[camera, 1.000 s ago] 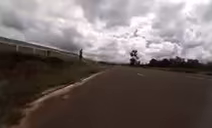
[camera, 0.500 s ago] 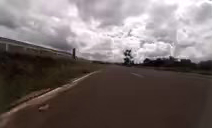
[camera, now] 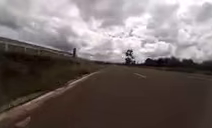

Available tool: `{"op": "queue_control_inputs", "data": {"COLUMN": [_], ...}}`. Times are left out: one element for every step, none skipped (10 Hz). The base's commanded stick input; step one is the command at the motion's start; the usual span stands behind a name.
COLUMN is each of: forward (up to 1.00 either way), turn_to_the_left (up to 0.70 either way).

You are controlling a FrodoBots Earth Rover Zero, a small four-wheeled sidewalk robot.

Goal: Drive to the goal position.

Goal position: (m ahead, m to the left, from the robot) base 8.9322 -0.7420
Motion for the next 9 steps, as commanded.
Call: {"op": "queue_control_inputs", "data": {"forward": [1.0,1.0,1.0,1.0,1.0,1.0,1.0,1.0,1.0], "turn_to_the_left": [0.0,0.0,0.0,0.0,0.0,0.0,0.0,0.0,0.0]}}
